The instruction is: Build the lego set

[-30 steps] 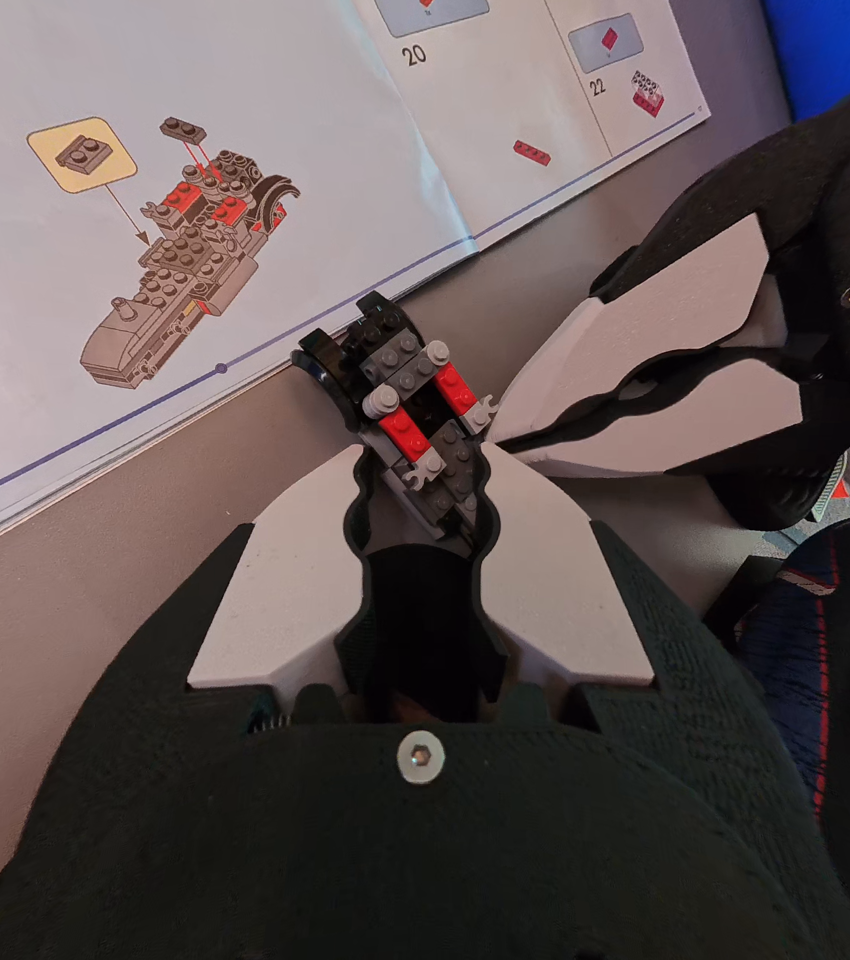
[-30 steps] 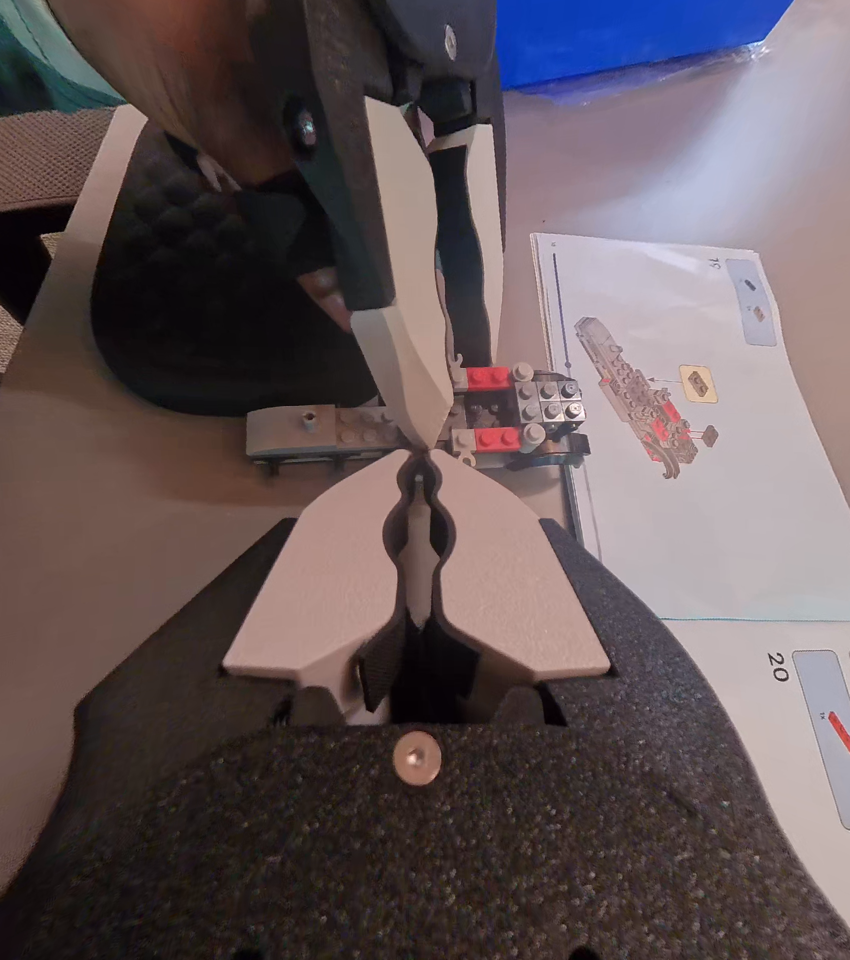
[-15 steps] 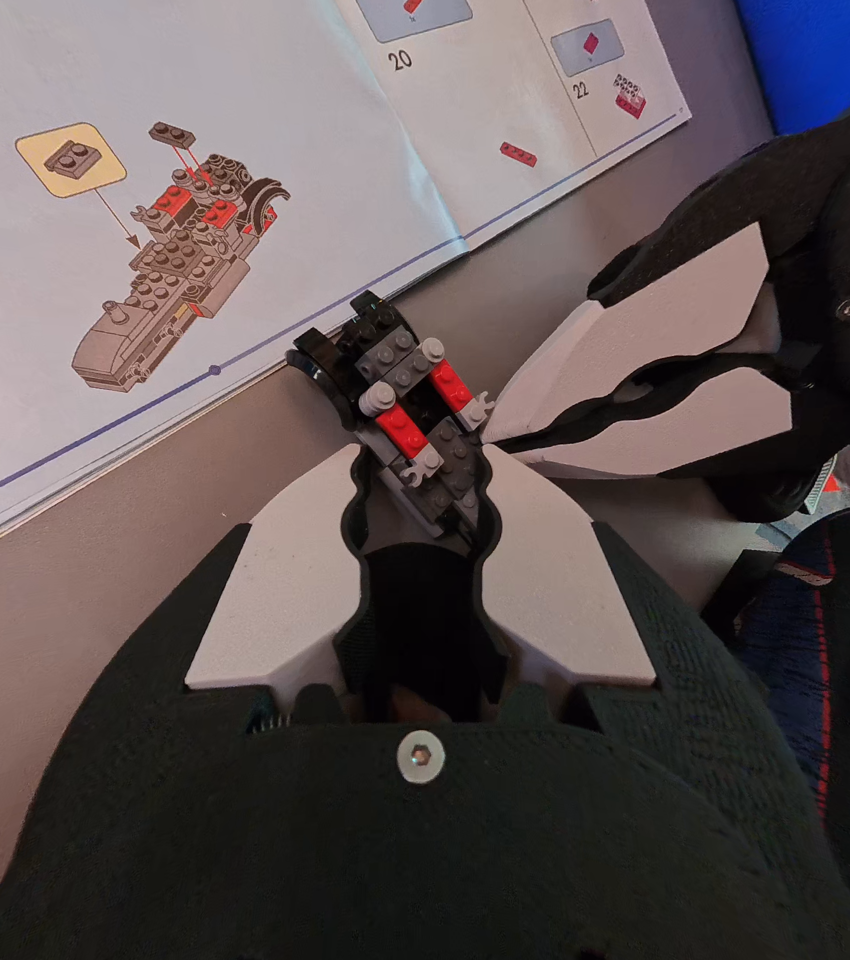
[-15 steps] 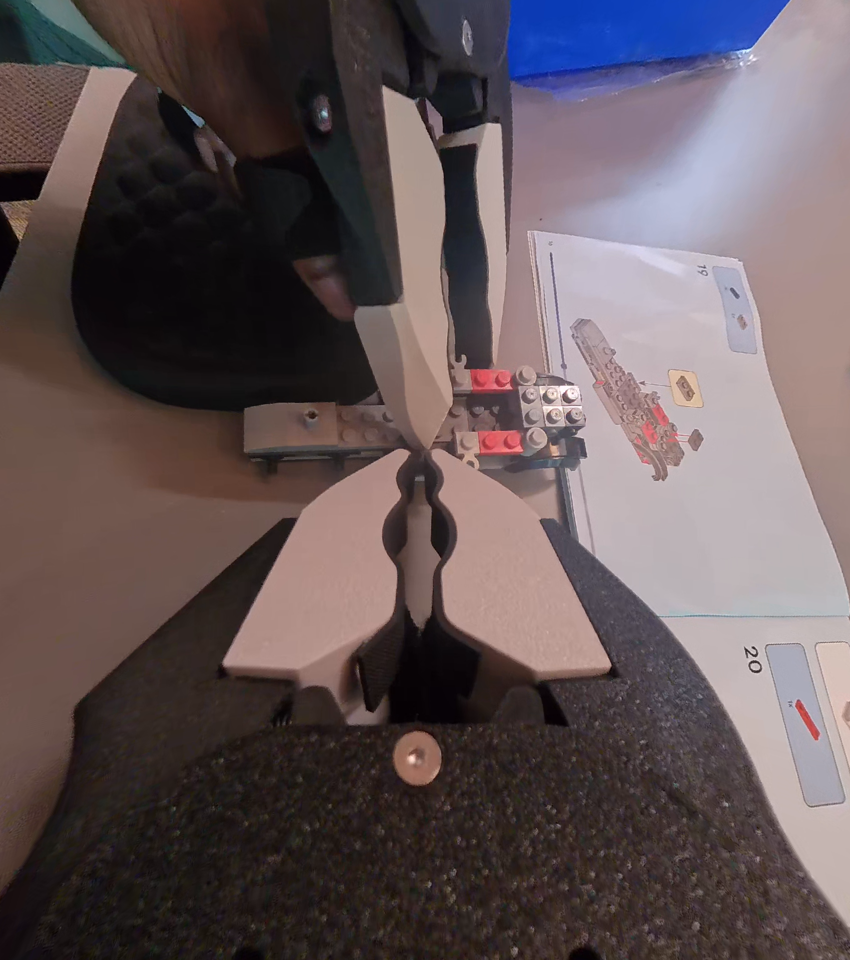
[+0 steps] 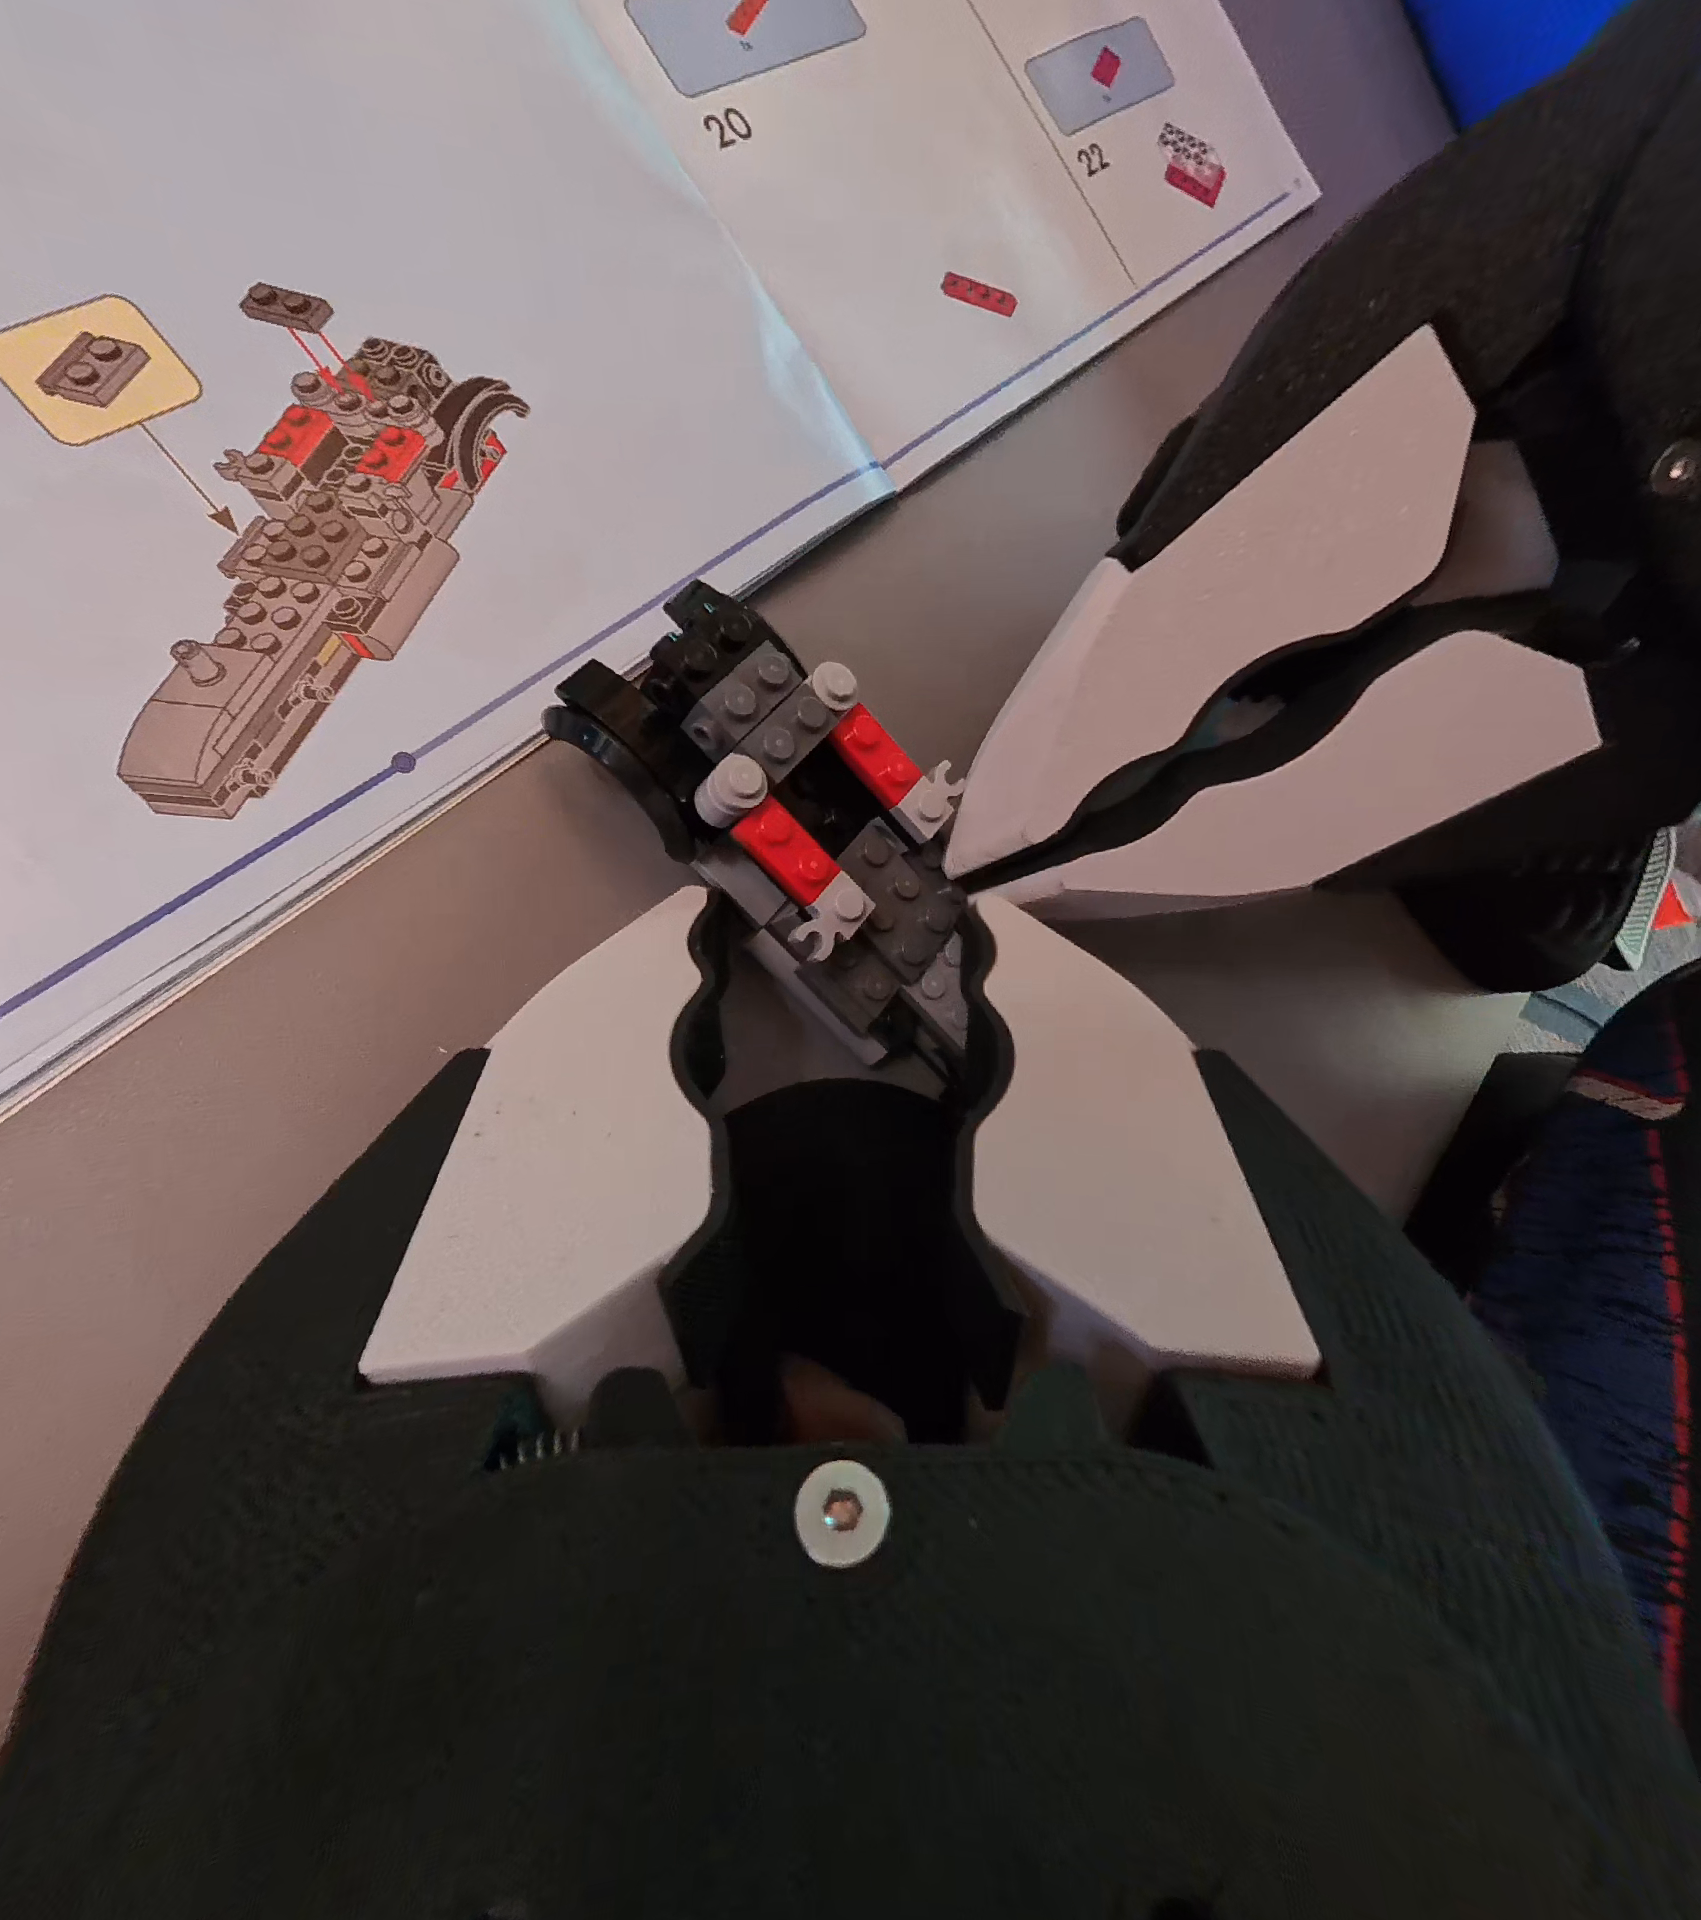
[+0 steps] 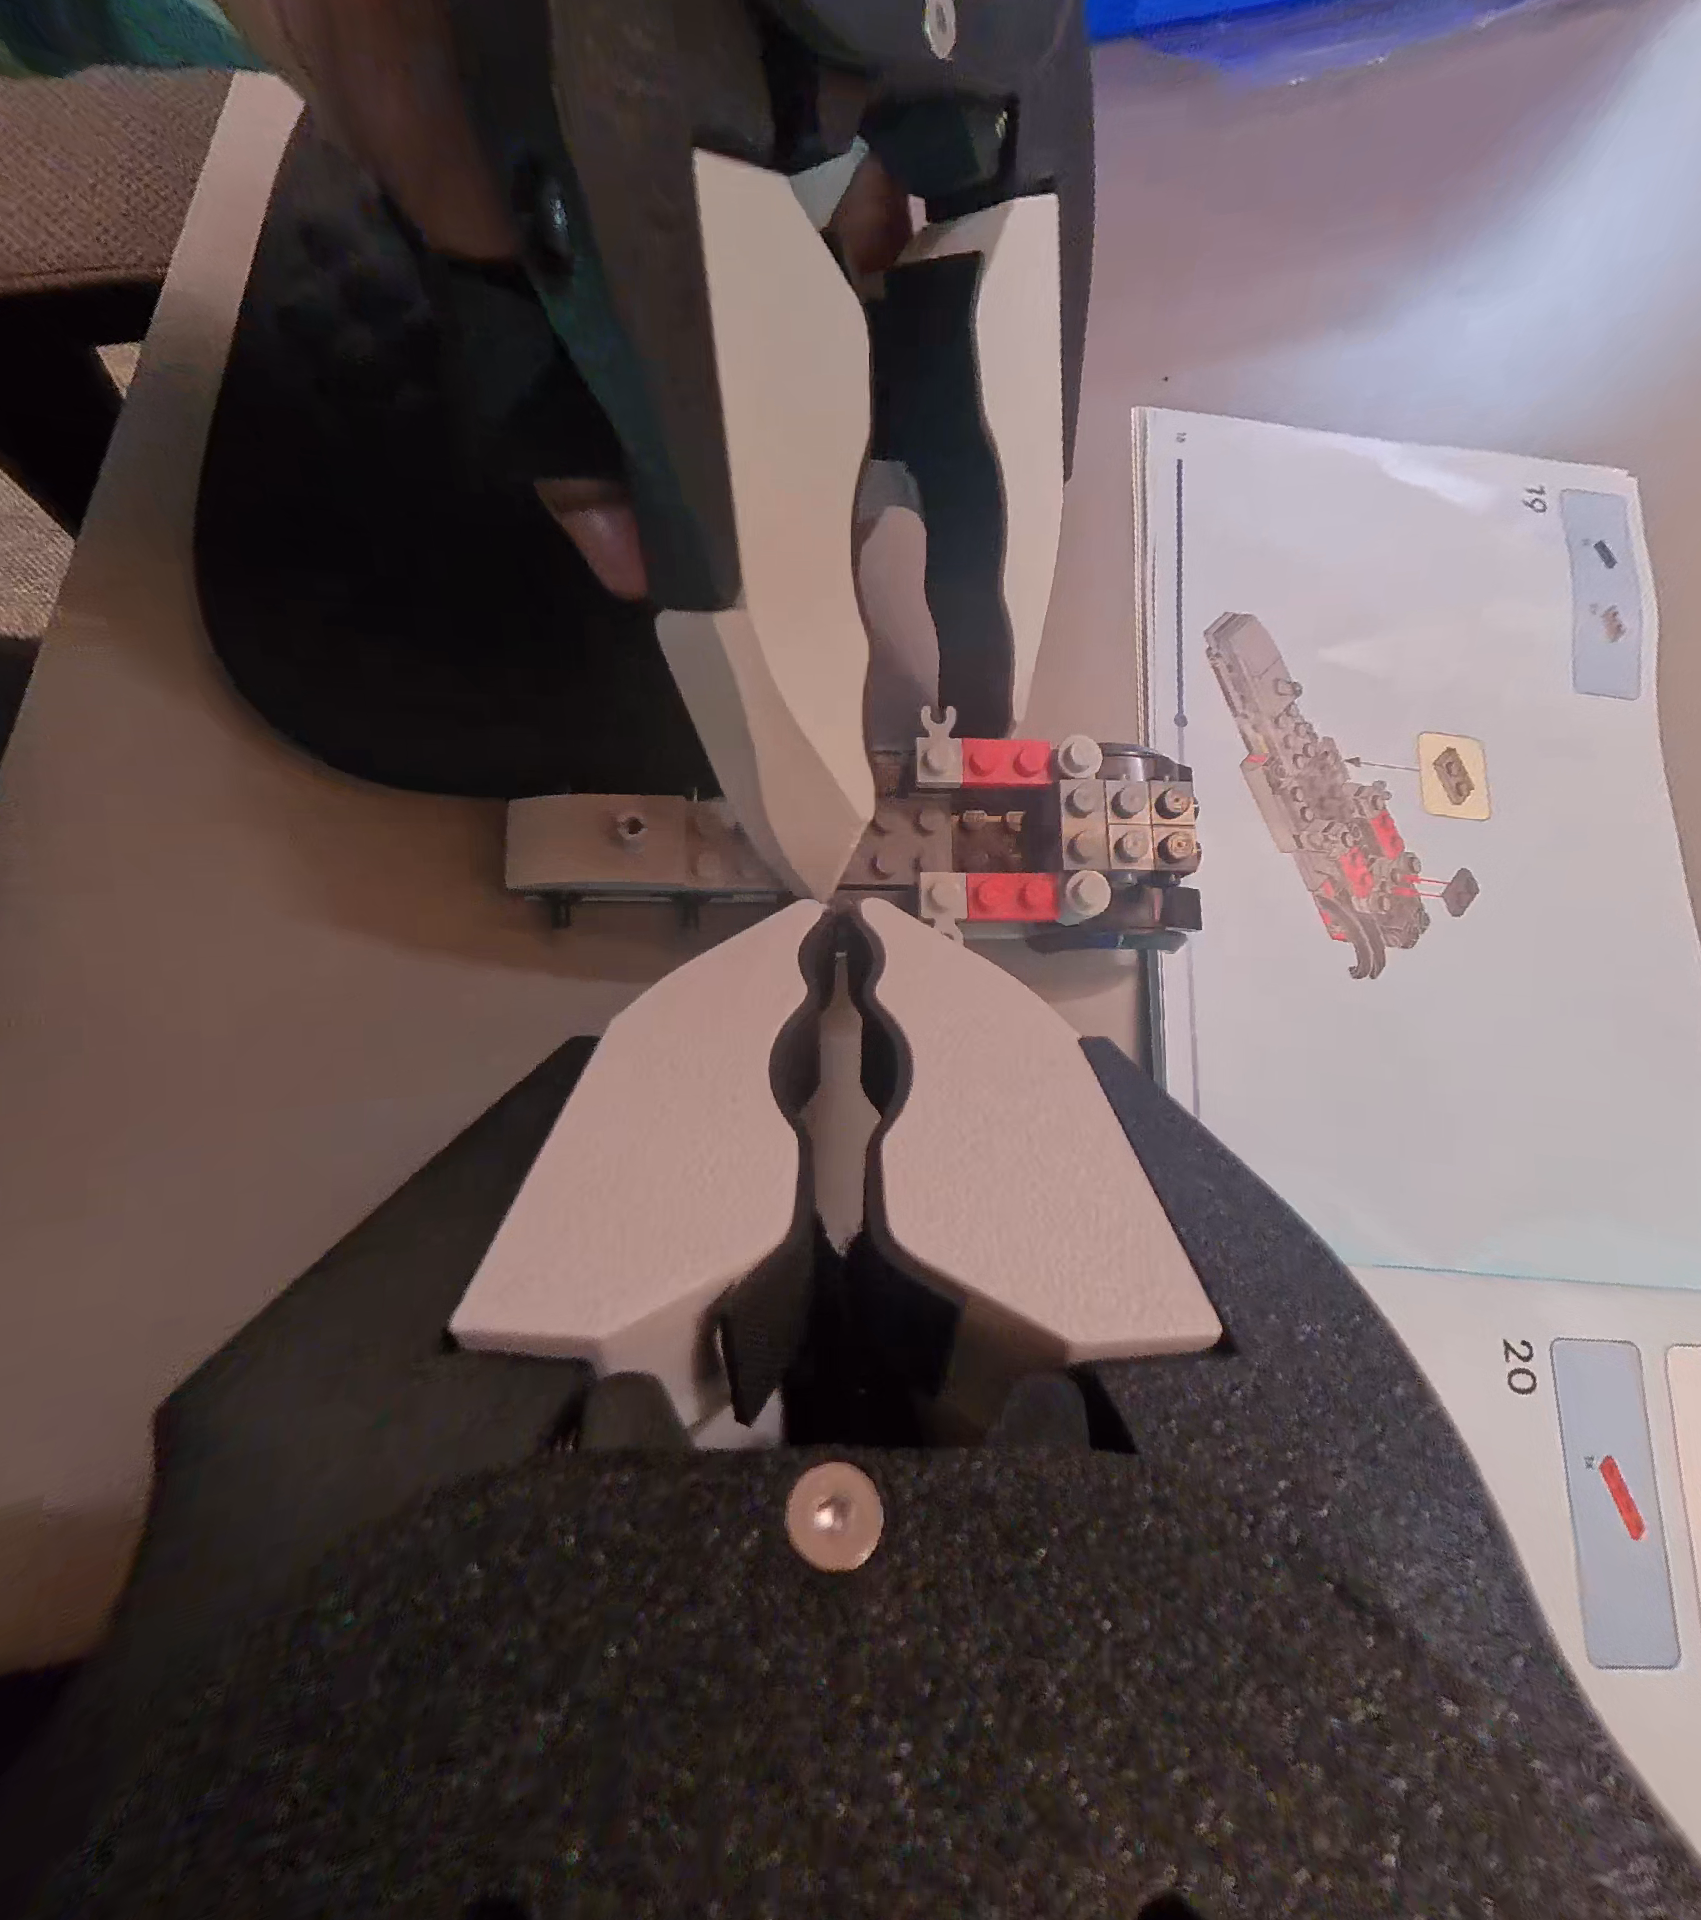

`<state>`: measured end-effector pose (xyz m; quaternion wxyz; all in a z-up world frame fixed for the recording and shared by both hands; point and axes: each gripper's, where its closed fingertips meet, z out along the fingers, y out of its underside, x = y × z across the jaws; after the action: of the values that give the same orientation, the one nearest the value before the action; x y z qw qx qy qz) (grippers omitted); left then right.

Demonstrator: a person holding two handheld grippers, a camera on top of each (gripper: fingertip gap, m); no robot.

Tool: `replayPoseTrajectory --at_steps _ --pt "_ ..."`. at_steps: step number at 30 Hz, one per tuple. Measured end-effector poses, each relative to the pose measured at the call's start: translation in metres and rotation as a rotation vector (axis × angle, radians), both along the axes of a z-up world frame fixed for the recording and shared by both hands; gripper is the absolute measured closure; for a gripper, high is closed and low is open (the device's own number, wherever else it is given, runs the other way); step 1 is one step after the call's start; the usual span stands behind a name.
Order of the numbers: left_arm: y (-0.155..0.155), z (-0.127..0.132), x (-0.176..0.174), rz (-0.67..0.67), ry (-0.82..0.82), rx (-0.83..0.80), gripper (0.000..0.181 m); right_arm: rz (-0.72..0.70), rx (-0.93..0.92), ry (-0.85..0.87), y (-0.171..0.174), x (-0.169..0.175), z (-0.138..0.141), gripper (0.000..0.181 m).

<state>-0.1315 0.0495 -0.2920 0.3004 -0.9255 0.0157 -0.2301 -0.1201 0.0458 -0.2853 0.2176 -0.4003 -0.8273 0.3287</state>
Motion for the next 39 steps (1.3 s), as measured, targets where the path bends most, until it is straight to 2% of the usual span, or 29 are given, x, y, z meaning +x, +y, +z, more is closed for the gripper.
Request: replayPoseTrajectory --at_steps 3,11,20,26,29,32,34,39 --pt "-0.002 0.003 0.005 -0.047 -0.027 0.017 0.126 0.017 0.013 -0.011 0.0 0.0 0.0 0.18" --pt "-0.007 0.002 0.008 -0.116 0.029 0.05 0.119 0.006 0.04 -0.087 0.0 0.0 -0.001 0.18" --pt "-0.007 -0.001 0.008 -0.122 0.088 0.081 0.119 -0.001 0.166 -0.217 0.0 -0.001 -0.002 0.18" --pt "-0.006 0.0 0.007 -0.107 0.066 0.105 0.119 -0.043 0.196 -0.289 0.001 -0.002 -0.003 0.18" --pt "-0.005 0.001 0.006 -0.094 0.072 0.126 0.128 -0.057 0.232 -0.315 0.002 -0.002 -0.004 0.179" --pt "-0.003 0.001 0.0 -0.047 0.052 0.112 0.135 -0.033 0.209 -0.281 0.002 -0.002 -0.004 0.18" --pt "-0.004 0.002 0.004 -0.069 0.01 0.106 0.137 -0.032 0.155 -0.257 0.002 0.003 -0.001 0.178" --pt "-0.004 0.011 0.004 -0.062 -0.124 0.11 0.137 -0.144 -0.009 -0.101 0.012 0.01 0.015 0.176"
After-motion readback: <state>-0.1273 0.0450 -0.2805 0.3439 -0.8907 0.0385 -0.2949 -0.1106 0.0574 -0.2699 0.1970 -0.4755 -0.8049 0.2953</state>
